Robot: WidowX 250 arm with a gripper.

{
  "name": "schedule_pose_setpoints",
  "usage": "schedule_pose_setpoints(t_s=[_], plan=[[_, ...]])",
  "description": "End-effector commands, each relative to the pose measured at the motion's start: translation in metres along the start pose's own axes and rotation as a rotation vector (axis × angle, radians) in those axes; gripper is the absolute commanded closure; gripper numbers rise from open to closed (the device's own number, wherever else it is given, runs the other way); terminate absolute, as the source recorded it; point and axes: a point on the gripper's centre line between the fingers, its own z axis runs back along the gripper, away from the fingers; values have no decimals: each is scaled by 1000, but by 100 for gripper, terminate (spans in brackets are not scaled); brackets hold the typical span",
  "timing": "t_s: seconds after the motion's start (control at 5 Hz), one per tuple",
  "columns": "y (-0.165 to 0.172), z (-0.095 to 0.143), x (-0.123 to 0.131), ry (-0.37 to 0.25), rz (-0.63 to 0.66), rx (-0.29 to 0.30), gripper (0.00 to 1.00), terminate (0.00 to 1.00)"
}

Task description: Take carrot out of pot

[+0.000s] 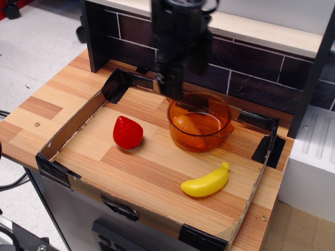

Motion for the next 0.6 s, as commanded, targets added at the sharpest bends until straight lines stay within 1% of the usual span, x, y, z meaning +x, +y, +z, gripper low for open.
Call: schedule_pose_setpoints(t_s=[0.0,0.2,0.4], plan=[[-19,-21,-6,-17,-7,-30,0,0],[-23,-34,-5,-41,-28,-33,0,0],[-25,-41,-5,-51,-33,-30,0,0]])
